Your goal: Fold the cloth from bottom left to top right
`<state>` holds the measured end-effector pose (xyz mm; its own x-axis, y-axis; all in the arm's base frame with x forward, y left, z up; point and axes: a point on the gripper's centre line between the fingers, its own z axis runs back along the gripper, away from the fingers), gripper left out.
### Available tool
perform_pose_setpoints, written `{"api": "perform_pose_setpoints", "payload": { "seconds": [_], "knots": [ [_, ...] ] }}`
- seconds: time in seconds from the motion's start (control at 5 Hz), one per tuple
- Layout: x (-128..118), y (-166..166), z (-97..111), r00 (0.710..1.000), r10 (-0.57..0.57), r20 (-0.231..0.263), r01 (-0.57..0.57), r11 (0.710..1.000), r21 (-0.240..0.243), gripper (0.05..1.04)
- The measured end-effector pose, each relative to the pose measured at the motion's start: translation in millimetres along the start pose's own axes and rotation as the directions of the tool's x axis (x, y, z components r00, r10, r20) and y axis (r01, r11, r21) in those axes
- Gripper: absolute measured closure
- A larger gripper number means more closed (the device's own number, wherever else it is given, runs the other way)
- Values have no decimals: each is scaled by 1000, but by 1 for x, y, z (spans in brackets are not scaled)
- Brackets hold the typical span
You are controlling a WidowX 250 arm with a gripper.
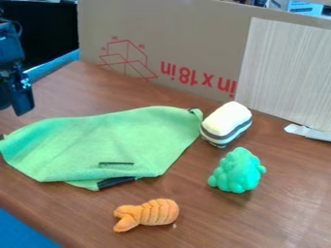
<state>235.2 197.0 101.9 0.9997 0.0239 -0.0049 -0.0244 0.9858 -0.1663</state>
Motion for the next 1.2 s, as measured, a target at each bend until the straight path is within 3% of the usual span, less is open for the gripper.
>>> {"api": "perform_pose_setpoints", "payload": {
  "seconds": [0.2,1.0,1.2],
  "knots": [
    [-1,1,-9,1000,10,-20,-11,1000,-20,83],
    [-11,40,-36,985,173,0,-173,984,47,83],
    [-12,43,-42,979,202,24,-203,979,26,83]
  ]
}}
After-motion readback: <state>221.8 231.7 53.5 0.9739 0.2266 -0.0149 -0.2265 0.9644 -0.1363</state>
